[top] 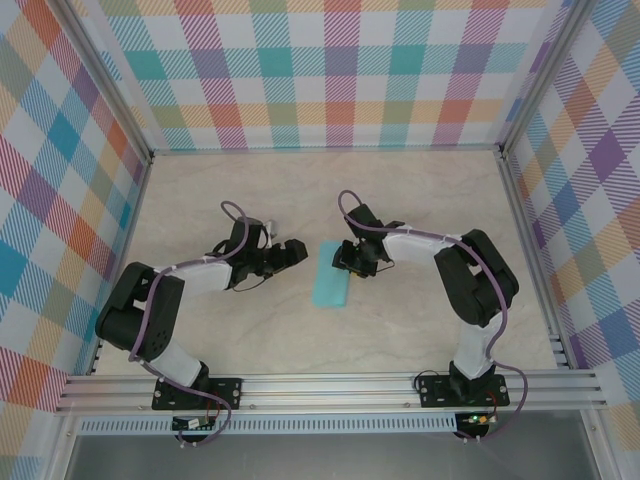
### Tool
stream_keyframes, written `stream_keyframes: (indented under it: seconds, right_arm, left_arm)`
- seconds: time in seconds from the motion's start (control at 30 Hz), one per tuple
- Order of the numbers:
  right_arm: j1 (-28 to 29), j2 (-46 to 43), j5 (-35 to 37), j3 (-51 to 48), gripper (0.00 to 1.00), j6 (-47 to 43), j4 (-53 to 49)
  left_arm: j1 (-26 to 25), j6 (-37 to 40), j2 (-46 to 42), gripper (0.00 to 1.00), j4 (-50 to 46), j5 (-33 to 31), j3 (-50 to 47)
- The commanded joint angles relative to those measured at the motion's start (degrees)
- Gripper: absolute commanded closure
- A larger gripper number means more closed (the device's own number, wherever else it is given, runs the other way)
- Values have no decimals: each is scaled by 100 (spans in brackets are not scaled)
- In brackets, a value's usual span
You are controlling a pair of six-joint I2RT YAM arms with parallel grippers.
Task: Fold a paper plane with a square sheet of paper (pick it up from the middle)
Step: Fold the square sheet of paper in half at the center of the table.
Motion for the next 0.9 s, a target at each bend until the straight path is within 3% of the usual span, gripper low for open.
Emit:
stream_keyframes:
  seconds: [0.0, 0.37, 0.87]
  right_arm:
    - [-33, 53, 334, -143, 59, 384, -244]
    - [-29, 312, 660, -35, 58, 634, -836]
    - [-28, 627, 903, -5, 60, 589, -1310]
  left_arm:
    - [-167, -33, 115, 17, 9, 191, 191]
    - [-230, -195, 230, 27, -85, 69, 268]
    - [-310, -164, 1, 35, -136, -763, 124]
